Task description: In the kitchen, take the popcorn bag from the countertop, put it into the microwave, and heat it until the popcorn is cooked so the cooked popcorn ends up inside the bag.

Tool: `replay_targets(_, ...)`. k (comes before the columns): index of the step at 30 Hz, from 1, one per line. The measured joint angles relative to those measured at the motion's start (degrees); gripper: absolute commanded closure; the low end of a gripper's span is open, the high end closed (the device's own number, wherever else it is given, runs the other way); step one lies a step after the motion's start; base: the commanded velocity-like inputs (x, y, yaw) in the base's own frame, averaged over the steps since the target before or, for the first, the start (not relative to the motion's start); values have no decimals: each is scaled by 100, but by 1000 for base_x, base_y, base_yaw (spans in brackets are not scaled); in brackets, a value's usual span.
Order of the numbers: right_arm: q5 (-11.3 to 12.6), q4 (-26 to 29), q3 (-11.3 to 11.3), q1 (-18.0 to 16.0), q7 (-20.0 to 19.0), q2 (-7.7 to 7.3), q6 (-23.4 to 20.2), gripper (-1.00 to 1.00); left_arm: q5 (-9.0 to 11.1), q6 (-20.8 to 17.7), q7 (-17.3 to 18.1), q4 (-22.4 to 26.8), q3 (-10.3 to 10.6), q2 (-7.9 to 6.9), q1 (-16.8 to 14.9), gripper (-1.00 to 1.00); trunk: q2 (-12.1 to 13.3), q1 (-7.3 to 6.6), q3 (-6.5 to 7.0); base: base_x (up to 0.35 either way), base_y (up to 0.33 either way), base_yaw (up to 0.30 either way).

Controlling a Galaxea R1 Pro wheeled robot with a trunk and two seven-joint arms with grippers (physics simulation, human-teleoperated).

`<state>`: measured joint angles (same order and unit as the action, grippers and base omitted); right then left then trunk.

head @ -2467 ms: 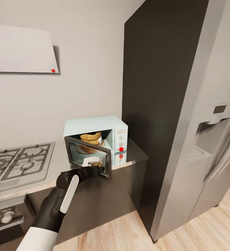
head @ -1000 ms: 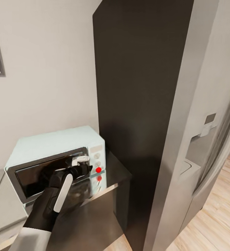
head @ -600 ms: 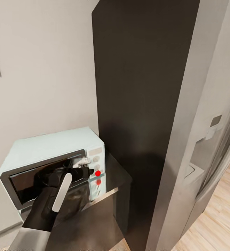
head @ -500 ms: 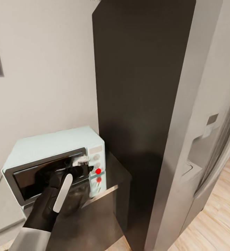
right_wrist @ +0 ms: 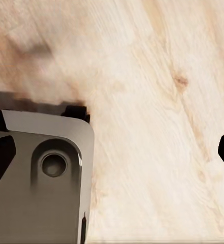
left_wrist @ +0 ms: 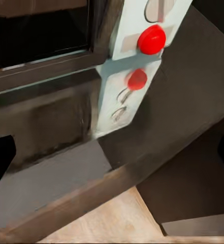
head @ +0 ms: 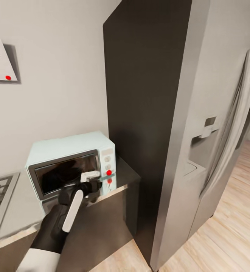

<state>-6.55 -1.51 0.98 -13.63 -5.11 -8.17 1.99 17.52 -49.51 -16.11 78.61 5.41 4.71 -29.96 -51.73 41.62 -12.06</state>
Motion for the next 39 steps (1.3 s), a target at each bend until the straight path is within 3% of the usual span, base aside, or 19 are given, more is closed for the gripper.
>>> replay_targets(4, -15, 0, -12, 0, 0, -6, -6, -100, 41, 1, -275, -118, 6, 215, 4, -100, 0, 0, 0, -348, 0, 0)
replay_targets(6, -17, 0, -13, 1, 2, -1, -11, -100, 43, 21, -286, -430, 7, 238, 4, -100, 0, 0, 0, -348, 0, 0)
replay_targets(8, -18, 0, -14, -1, 2, 0, -15, -100, 116, 184, -288, -1032, 7, 252, 5, -100, 0, 1, -1, -348, 0, 0)
replay_targets(11, -18, 0, -14, 1, 2, -4, -16, -100, 414, 1146, -297, -2303, -5, 246, 5, -100, 0, 1, -1, -348, 0, 0)
replay_targets(15, -18, 0, -14, -1, 2, -6, -16, -100, 433, 1647, -262, -3400, -11, 235, 4, -100, 0, 0, -1, -348, 0, 0)
replay_targets(18, -18, 0, -14, 1, 2, -5, -16, -100, 442, 1947, -230, -3959, -18, 235, 4, -100, 0, 0, 0, -348, 0, 0)
replay_targets(20, -18, 0, -14, 1, 2, 0, -24, -100, 442, 2314, -199, -4688, -29, 232, 5, -100, 0, 0, -1, -255, 0, 0)
replay_targets(22, -18, 0, -14, 0, 2, 13, -35, -100, 438, 2825, 31, -5543, -40, 219, 5, -100, -1, -1, -2, -78, 0, 0)
replay_targets(26, -18, 0, -14, 0, 2, 30, -21, -100, 463, 3948, 1028, -7407, -39, 101, 5, -100, -1, -3, -2, -13, 0, 0)
replay_targets(27, -19, 0, -14, 1, 2, 36, -18, -100, 472, 4124, 1138, -7646, -36, 35, 4, -100, -1, -3, -1, -2, 0, 0)
replay_targets(31, -39, 0, -17, 0, 2, 23, -10, -100, 560, 4323, 1249, -7852, -48, -239, 46, -100, -1, -3, -1, 0, 0, 0)
replay_targets(35, -58, 4, -15, -1, 2, 43, -4, -100, 1086, 4377, 1260, -7871, -49, -426, 710, -100, -2, -3, -2, 0, 0, 0)
replay_targets(39, -81, 8, -39, 0, 2, 60, 10, -100, 1266, 4786, 1262, -7872, -47, -452, 1393, -100, -2, -3, -2, 0, 0, 0)
